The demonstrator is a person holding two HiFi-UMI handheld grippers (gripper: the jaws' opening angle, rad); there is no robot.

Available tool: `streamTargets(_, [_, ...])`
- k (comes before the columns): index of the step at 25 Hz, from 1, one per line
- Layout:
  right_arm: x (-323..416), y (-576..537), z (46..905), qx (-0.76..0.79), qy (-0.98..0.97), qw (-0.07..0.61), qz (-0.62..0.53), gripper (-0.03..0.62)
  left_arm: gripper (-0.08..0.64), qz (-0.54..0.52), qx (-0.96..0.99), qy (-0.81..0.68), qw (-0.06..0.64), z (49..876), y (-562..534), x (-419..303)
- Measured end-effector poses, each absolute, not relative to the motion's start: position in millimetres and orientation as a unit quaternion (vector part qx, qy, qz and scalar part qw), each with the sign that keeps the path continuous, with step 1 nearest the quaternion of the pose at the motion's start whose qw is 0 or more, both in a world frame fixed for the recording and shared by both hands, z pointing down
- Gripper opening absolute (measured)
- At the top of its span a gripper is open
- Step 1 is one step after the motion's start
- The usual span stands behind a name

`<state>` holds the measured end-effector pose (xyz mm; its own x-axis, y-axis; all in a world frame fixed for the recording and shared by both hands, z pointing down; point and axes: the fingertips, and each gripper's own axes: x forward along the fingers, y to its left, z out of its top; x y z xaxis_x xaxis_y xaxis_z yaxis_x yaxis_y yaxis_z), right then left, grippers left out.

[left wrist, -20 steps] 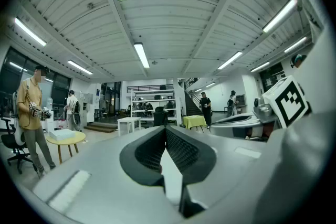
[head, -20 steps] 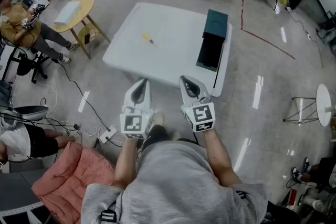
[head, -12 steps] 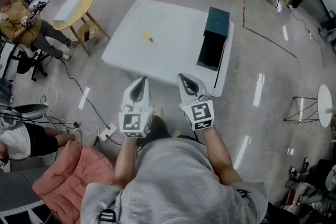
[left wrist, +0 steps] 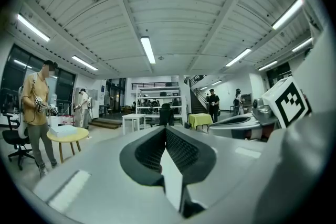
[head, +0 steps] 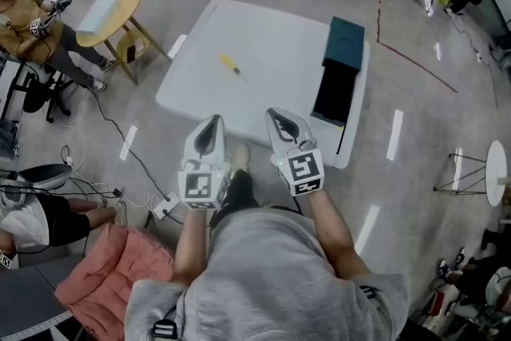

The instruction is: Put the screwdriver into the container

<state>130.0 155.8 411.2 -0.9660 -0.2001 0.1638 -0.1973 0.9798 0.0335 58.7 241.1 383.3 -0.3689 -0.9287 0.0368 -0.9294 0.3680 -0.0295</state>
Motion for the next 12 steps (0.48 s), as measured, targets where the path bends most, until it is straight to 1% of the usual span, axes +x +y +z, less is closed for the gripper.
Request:
streamTargets(7, [57, 120, 409, 0.094, -0.990, 0.102, 0.001, 0.003, 0.011, 0.023, 0.560, -0.828, 0.034, 385, 202, -13])
streamTargets(12, [13, 97, 422, 0.093, -0.986, 0.134, 0.011, 0.003, 0.011, 0.026, 0.564, -0.823, 0.057, 394, 178, -55])
